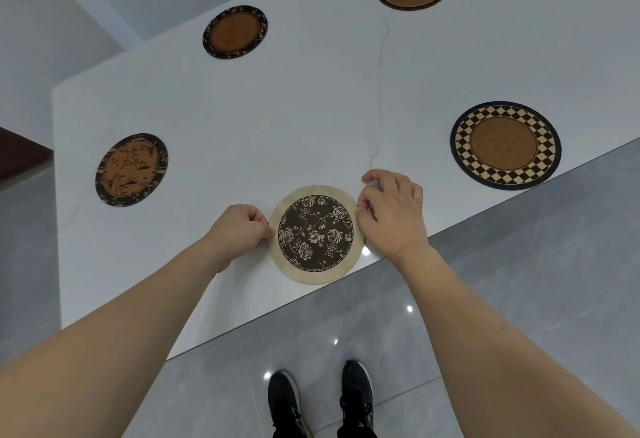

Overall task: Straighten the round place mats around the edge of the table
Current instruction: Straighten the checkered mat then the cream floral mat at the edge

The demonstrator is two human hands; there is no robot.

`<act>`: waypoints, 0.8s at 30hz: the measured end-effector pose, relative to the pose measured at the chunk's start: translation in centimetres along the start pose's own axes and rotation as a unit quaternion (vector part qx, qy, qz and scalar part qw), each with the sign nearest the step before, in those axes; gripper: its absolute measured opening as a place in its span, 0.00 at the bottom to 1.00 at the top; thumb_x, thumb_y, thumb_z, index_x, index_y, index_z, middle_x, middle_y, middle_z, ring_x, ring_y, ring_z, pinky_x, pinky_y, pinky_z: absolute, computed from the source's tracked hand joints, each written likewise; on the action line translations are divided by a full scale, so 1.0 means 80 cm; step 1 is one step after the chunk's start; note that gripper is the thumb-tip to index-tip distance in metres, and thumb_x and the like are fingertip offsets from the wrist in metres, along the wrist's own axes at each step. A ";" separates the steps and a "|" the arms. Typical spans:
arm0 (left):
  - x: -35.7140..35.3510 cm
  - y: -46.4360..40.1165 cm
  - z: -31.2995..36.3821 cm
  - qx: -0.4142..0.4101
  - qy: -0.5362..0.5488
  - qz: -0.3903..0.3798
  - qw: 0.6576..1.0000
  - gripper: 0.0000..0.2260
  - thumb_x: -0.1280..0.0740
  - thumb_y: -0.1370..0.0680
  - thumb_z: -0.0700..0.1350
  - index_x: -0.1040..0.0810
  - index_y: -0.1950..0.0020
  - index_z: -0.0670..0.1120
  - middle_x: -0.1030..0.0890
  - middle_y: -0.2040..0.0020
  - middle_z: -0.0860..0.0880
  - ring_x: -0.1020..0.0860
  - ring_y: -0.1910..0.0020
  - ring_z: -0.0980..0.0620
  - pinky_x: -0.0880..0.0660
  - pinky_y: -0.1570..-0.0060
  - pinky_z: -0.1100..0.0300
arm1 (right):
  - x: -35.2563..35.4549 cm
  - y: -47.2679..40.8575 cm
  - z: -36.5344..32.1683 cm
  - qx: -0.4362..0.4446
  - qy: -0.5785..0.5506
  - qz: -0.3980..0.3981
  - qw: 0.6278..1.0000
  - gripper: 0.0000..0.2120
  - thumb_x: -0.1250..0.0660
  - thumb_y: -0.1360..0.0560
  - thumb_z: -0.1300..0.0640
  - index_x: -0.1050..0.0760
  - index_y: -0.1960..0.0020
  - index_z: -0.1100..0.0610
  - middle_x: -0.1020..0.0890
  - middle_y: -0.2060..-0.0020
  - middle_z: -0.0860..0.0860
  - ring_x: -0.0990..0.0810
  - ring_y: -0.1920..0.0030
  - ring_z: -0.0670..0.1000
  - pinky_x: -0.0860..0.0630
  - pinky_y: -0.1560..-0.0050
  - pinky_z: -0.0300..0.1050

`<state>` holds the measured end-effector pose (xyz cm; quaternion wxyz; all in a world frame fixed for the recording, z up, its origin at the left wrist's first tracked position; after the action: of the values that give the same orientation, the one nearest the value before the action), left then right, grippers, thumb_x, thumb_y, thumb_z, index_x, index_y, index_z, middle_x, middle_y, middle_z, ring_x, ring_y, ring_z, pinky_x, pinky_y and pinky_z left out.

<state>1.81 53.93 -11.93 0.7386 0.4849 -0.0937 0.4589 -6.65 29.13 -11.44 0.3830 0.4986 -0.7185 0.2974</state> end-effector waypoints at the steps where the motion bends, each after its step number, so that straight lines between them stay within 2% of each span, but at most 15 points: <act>1: 0.000 0.000 -0.001 0.000 0.000 0.000 1.000 0.13 0.30 0.30 0.37 0.29 0.70 0.47 0.27 0.72 0.49 0.31 0.73 0.52 0.33 0.69 0.61 | 0.000 0.000 0.000 0.000 0.000 0.000 1.000 0.04 0.37 0.29 0.56 0.24 0.61 0.53 0.25 0.40 0.45 0.33 0.38 0.52 0.45 0.40 0.46; 24: 0.000 -0.001 -0.004 -0.007 0.016 0.003 1.000 0.12 0.29 0.32 0.36 0.28 0.71 0.47 0.26 0.72 0.49 0.30 0.72 0.52 0.32 0.67 0.60 | -0.003 -0.001 0.000 -0.002 0.012 -0.012 1.000 0.05 0.37 0.28 0.54 0.23 0.60 0.51 0.26 0.39 0.44 0.34 0.37 0.52 0.45 0.39 0.45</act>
<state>1.74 54.14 -12.14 0.7422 0.4719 -0.0866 0.4679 -6.53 29.26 -11.64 0.3959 0.5026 -0.7086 0.2974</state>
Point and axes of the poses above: each hand's wrist, its own y-axis away from the middle knuckle, its own x-axis out of the back of the hand, z = x × y, the point moved 9 cm from there along -y, towards the middle knuckle
